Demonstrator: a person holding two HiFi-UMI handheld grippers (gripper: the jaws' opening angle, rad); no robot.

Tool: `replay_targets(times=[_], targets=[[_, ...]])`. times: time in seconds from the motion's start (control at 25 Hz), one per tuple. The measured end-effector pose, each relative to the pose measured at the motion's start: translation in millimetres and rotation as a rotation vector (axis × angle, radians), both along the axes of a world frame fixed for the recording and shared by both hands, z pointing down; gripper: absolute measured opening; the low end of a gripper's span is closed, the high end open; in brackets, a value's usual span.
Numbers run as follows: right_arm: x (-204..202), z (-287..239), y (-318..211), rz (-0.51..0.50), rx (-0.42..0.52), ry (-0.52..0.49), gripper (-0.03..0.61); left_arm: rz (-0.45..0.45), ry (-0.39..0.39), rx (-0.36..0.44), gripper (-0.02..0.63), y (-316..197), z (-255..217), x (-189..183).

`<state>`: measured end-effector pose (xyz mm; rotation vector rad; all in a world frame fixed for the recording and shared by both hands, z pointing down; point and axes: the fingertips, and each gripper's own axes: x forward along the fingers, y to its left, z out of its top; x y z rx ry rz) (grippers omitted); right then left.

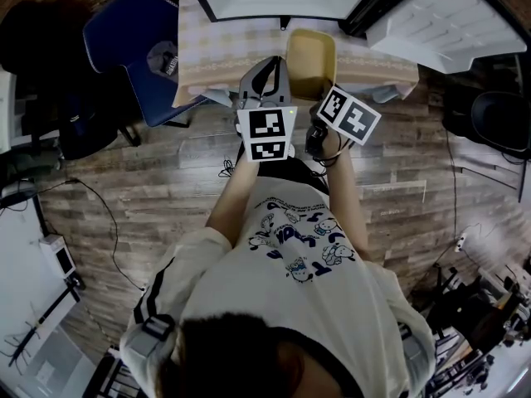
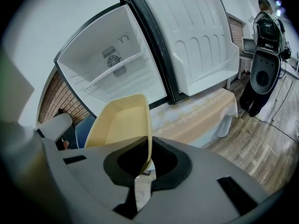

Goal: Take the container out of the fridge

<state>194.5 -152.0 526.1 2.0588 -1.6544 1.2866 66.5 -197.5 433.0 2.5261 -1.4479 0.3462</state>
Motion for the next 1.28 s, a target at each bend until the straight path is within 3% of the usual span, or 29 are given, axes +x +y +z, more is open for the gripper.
replay_targets(times=[1.28], targets=[[-9,-14,14,-0.03,0.031,-0.004,0.04,-0.016,-0.01,0.036,0.023,19,-13,-4]])
